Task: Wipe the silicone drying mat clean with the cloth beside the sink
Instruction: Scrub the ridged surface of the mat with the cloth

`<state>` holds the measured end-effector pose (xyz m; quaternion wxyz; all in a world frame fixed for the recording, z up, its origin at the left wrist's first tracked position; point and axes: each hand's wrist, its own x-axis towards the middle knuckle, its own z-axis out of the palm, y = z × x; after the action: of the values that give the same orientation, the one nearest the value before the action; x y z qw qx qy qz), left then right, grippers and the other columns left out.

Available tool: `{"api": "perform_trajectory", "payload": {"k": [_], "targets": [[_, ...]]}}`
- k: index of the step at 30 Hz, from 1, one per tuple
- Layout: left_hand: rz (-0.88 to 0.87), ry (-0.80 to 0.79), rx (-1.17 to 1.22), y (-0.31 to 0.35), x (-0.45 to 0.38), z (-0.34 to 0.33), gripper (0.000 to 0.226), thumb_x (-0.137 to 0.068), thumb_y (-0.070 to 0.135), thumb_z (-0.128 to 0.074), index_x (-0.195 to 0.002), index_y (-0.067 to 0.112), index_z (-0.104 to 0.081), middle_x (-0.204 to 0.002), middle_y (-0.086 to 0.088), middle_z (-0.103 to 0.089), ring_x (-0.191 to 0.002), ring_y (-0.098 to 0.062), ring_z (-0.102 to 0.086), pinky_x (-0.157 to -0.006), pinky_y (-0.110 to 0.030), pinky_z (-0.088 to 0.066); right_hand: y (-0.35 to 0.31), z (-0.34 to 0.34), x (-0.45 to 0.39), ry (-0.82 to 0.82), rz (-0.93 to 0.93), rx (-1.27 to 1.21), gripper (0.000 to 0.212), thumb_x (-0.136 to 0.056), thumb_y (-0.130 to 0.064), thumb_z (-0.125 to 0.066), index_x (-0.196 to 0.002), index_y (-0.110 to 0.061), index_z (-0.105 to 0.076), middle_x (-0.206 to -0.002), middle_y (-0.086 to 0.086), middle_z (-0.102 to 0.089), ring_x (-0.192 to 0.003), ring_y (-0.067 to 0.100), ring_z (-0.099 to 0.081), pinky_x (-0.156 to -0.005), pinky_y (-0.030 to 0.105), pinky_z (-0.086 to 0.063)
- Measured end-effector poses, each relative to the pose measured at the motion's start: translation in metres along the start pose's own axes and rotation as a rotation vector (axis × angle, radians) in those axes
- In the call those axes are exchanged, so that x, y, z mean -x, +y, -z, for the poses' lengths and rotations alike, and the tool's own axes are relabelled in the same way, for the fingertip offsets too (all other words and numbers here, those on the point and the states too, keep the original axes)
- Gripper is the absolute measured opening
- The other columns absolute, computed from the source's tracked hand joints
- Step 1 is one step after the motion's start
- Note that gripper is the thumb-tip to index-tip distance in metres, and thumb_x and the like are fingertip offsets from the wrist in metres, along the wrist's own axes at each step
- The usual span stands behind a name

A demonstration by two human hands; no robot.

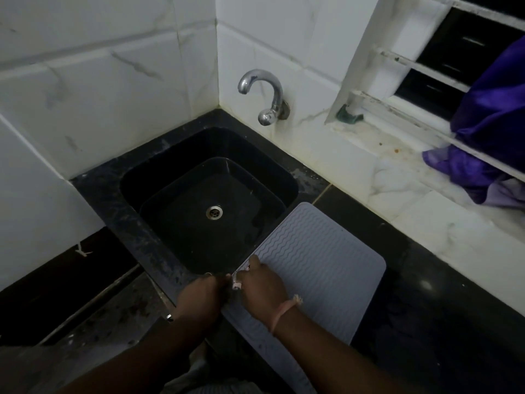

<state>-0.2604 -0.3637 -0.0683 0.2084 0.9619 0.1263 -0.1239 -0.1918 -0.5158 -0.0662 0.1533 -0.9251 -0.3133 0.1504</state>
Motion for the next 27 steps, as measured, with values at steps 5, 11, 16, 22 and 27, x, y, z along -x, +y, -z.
{"api": "perform_trajectory", "payload": {"k": [5,11,16,22,27], "targets": [[0.002,0.010,-0.077,0.015,-0.002,0.000,0.029,-0.104,0.044,-0.044,-0.114,0.031,-0.067,-0.106,0.003,-0.061,-0.096,-0.016,-0.066,-0.078,-0.032,-0.053,0.010,0.003,0.018,-0.095,-0.053,-0.444,0.013,-0.092,-0.025,-0.059,-0.085,-0.019,-0.069,-0.087,-0.003,-0.066,-0.083,0.014,-0.059,-0.078,0.043,-0.053],[-0.131,-0.086,-0.139,0.045,-0.012,-0.006,0.059,-0.091,0.030,-0.060,-0.148,0.034,-0.045,-0.138,-0.003,-0.047,-0.120,-0.026,-0.049,-0.093,-0.039,-0.051,0.067,0.040,0.036,0.040,-0.453,-1.112,0.025,-0.095,-0.004,-0.060,-0.109,-0.022,-0.070,-0.106,-0.005,-0.075,-0.105,0.018,-0.071,-0.089,0.031,-0.058],[-0.190,-0.138,-0.166,0.060,-0.020,-0.010,0.072,-0.089,0.031,-0.067,-0.153,0.034,-0.035,-0.156,0.000,-0.033,-0.133,-0.024,-0.039,-0.104,-0.038,-0.046,0.114,0.048,0.053,0.153,-0.441,-0.363,0.044,-0.088,-0.020,-0.054,-0.130,-0.032,-0.062,-0.137,-0.009,-0.055,-0.134,0.018,-0.044,-0.116,0.044,-0.034],[-0.180,-0.281,-0.246,0.073,-0.031,-0.002,0.083,-0.083,0.035,-0.080,-0.153,0.034,-0.036,-0.164,-0.005,-0.022,-0.143,-0.030,-0.030,-0.109,-0.042,-0.044,0.085,0.026,0.069,-0.031,-0.202,-0.254,0.103,-0.085,-0.026,-0.066,-0.157,-0.050,0.004,-0.166,-0.006,-0.002,-0.153,0.021,-0.008,-0.123,0.048,-0.025],[-0.204,-0.241,-0.320,0.083,-0.028,-0.003,0.063,-0.098,0.033,-0.060,-0.155,0.025,-0.033,-0.163,-0.011,-0.022,-0.140,-0.032,-0.033,-0.104,-0.039,-0.047,0.073,0.015,0.058,0.075,-0.252,-0.032,0.061,-0.084,-0.049,-0.062,-0.141,-0.043,-0.041,-0.148,0.000,-0.021,-0.131,0.026,-0.028,-0.109,0.043,-0.038]]}}
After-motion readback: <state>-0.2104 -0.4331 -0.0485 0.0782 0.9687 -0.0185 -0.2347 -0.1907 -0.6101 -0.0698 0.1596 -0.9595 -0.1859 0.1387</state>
